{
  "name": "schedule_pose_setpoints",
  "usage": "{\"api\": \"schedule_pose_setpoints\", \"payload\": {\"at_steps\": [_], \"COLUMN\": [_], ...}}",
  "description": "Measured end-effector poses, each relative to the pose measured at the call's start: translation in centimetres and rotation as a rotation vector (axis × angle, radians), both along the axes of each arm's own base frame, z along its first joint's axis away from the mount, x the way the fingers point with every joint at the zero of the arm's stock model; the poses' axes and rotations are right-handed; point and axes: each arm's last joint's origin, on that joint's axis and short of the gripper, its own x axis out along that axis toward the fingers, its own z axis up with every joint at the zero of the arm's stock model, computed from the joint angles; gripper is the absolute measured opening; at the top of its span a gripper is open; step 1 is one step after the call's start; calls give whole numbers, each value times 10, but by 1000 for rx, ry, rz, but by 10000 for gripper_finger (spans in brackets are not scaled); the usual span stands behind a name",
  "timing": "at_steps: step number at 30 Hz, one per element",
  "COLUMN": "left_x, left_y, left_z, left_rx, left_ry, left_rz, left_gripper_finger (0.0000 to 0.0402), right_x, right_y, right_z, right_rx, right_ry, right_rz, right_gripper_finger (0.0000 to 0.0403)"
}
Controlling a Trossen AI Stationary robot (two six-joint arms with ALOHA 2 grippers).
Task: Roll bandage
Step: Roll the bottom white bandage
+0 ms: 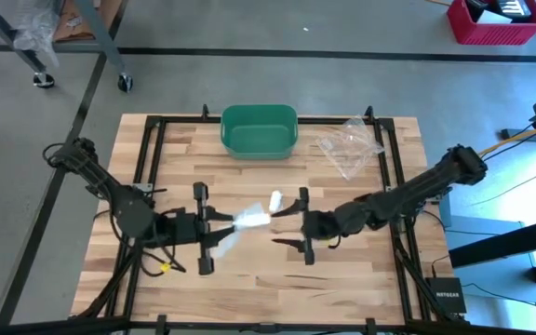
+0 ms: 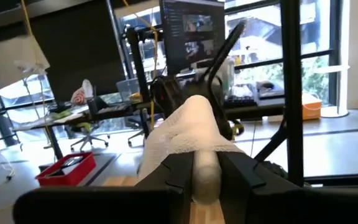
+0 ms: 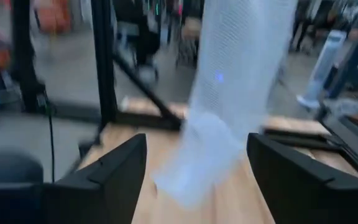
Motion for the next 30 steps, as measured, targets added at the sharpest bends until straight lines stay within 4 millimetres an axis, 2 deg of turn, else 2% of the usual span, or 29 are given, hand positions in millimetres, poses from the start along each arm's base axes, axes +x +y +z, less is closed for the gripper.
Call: {"api": "schedule_pose_setpoints", "payload": {"at_steps": [5,10,19,25,30], "left_x": [1,3,1,1,2], "left_y": [-1,-2,-5,-6,-5], "left_z": [0,1,1,1,1], "left_rx": [4,-4,-2,-7,17], "left_ry": [-11,-27,-24,-31,-36], "left_rz": [-61,-157,-175,-235,-242], "left_gripper_finger": [45,45,45,45,45], "right_x": [11,31,37,38,38], "right_y": [-10,-17,-17,-21,-16], "right_z": [-33,-48,-50,-49,-45], "right_rx": [108,98,47,12,28], "right_ry": [-197,-184,-188,-198,-231], "right_rz": [-26,2,143,91,201], "right_gripper_finger": [280,280,280,280,280]}}
